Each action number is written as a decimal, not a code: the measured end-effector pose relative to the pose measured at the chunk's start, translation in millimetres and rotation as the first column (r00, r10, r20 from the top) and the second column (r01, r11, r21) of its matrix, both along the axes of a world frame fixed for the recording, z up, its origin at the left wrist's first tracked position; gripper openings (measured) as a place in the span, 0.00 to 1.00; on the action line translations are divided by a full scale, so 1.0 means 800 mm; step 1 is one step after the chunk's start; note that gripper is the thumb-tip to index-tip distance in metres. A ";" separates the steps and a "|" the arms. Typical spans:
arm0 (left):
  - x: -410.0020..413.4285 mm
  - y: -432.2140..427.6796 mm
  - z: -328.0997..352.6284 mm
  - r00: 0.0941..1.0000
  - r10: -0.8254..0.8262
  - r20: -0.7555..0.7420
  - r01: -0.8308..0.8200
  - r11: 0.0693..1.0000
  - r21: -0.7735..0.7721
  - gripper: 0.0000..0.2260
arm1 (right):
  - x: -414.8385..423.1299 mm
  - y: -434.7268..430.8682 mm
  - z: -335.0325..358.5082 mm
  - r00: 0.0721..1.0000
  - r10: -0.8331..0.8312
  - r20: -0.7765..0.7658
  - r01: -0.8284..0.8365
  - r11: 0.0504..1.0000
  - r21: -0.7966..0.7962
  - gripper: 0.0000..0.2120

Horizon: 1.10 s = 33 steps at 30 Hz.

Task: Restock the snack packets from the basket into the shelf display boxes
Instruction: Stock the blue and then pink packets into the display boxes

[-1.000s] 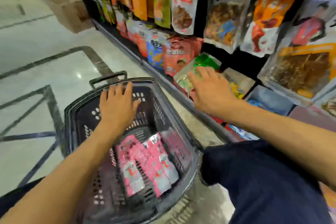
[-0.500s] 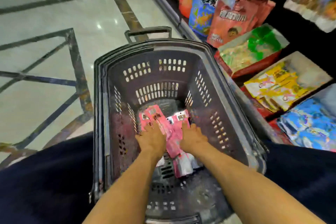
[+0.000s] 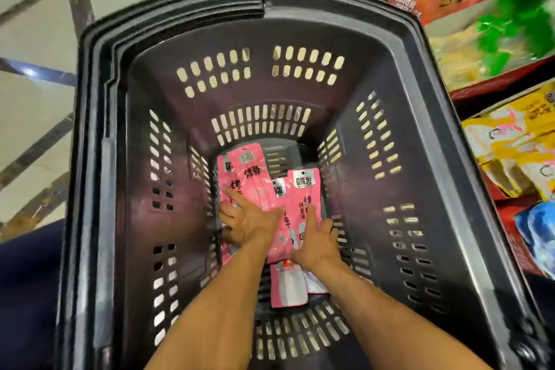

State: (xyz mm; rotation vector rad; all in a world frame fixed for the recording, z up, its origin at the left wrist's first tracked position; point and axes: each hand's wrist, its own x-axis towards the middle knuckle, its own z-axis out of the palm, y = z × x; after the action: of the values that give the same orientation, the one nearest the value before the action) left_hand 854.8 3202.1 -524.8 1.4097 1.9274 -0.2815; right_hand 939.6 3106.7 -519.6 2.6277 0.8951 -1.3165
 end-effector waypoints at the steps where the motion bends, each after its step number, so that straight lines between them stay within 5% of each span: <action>1: -0.001 0.004 -0.001 1.000 0.009 0.010 -0.009 1.000 -0.001 0.65 | 0.002 0.001 -0.005 0.998 -0.051 -0.020 0.051 0.999 0.017 0.57; 8: -0.015 0.005 0.012 0.999 0.046 0.023 -0.043 0.992 -0.114 0.51 | -0.001 -0.006 -0.013 0.947 -0.286 -0.146 0.299 0.951 0.082 0.23; 14: -0.041 0.011 0.019 0.981 0.178 0.076 -0.177 0.984 -0.020 0.25 | -0.030 -0.010 -0.002 0.904 -0.321 -0.281 0.364 0.924 0.114 0.22; 17: -0.062 0.000 0.023 0.987 0.163 0.009 -0.162 0.986 -0.043 0.20 | -0.047 -0.016 -0.008 0.903 -0.316 -0.291 0.362 0.924 0.122 0.28; 20: -0.082 -0.019 0.021 0.995 0.093 -0.031 -0.097 0.987 -0.128 0.18 | -0.061 -0.023 -0.023 0.917 -0.331 -0.222 0.368 0.918 0.151 0.29; 27: -0.092 -0.021 0.016 0.954 0.117 0.277 -0.083 0.988 -0.131 0.17 | -0.080 -0.003 -0.012 0.945 -0.266 -0.190 0.305 0.926 0.221 0.28; 31: -0.098 -0.029 -0.025 0.893 0.210 0.399 -0.138 0.970 -0.201 0.37 | -0.090 -0.002 -0.017 0.960 -0.225 -0.168 0.263 0.932 0.251 0.24; 33: -0.091 -0.032 -0.016 0.919 0.163 0.359 -0.105 0.979 -0.173 0.36 | -0.096 -0.002 -0.020 0.968 -0.206 -0.143 0.238 0.934 0.266 0.24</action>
State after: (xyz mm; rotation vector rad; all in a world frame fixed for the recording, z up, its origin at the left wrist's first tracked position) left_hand 781.6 3176.6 -538.0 1.1314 1.6419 -0.0824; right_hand 862.6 3105.0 -535.9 2.9744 0.8785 -1.5040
